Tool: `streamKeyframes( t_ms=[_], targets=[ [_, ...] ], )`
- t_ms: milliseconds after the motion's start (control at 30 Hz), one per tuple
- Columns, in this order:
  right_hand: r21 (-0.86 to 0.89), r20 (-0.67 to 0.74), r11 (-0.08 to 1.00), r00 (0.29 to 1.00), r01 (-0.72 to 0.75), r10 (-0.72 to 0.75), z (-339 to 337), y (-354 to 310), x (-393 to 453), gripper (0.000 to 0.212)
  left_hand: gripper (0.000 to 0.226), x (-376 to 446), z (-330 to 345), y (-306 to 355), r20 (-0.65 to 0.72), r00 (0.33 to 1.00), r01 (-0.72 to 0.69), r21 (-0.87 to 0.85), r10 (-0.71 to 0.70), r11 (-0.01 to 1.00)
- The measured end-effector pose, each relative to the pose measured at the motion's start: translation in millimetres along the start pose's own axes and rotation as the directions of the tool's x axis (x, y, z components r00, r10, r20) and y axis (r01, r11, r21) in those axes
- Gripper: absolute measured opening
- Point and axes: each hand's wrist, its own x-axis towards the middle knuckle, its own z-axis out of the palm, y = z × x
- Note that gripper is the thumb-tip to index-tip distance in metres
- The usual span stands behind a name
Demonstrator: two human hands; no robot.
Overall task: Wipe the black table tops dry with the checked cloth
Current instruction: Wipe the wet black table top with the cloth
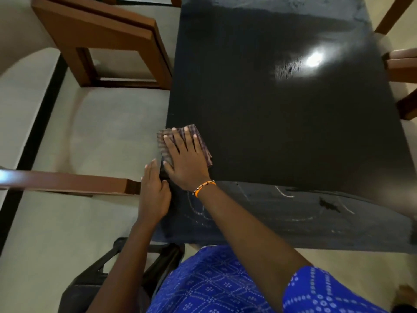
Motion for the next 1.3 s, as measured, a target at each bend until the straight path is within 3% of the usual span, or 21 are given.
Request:
streamKeyframes(
  t_ms=[100,233,333,433,500,600,700,800,867,1067,1300],
  targets=[
    [-0.023,-0.01,1.0,1.0,0.006,-0.006,-6.1,26.3,-12.8,0.067,0.056,-0.5,-0.2,6.4,0.01,1.0,-0.024,-0.105,0.025,0.994],
    [-0.046,-0.058,0.977,0.977,-0.208,0.206,-17.3,90.7,-47.0,0.067,0.052,1.3,4.9,10.6,-0.02,0.998,0.055,-0.201,-0.06,0.978],
    [-0.035,-0.104,0.913,0.911,-0.405,0.4,-23.5,125.5,-70.3,0.067,0.049,2.4,5.3,2.6,-0.011,0.993,0.107,-0.274,-0.115,0.956],
    [-0.012,-0.138,0.847,0.84,-0.532,0.525,-19.4,105.7,-67.0,0.066,0.042,8.1,-2.6,-7.2,0.005,0.986,0.152,-0.423,-0.165,0.893],
    [-0.012,-0.114,0.883,0.878,-0.469,0.464,-12.2,74.1,-59.9,0.067,0.039,14.4,-8.0,-11.6,0.056,0.977,0.204,-0.543,-0.207,0.815],
    [-0.026,-0.039,0.996,0.996,-0.08,0.079,3.1,16.4,-55.8,0.068,0.035,20.1,-15.7,-15.1,0.124,0.951,0.289,-0.679,-0.282,0.675],
    [-0.063,0.03,0.935,0.937,0.349,-0.348,7.9,-3.8,-54.2,0.066,0.033,18.6,-19.1,-21.0,0.157,0.922,0.345,-0.745,-0.353,0.571],
    [-0.094,0.148,0.857,0.858,0.507,-0.491,-2.9,12.3,-29.5,0.063,0.033,14.6,-21.4,-31.7,0.21,0.892,0.408,-0.754,-0.4,0.514],
    [-0.107,0.195,0.864,0.863,0.492,-0.467,-10.1,22.8,-3.2,0.062,0.03,10.0,-21.4,-36.1,0.226,0.894,0.422,-0.717,-0.387,0.555],
    [-0.171,0.117,0.952,0.964,0.255,-0.238,-33.1,49.4,85.2,0.06,0.03,-9.4,-25.5,-45.4,0.246,0.914,0.402,-0.662,-0.324,0.632],
    [-0.147,0.07,0.976,0.986,0.16,-0.152,-23.8,35.2,67.3,0.063,0.029,-34.3,-27.4,-51.5,0.276,0.882,0.463,-0.662,-0.383,0.589]
  ],
)
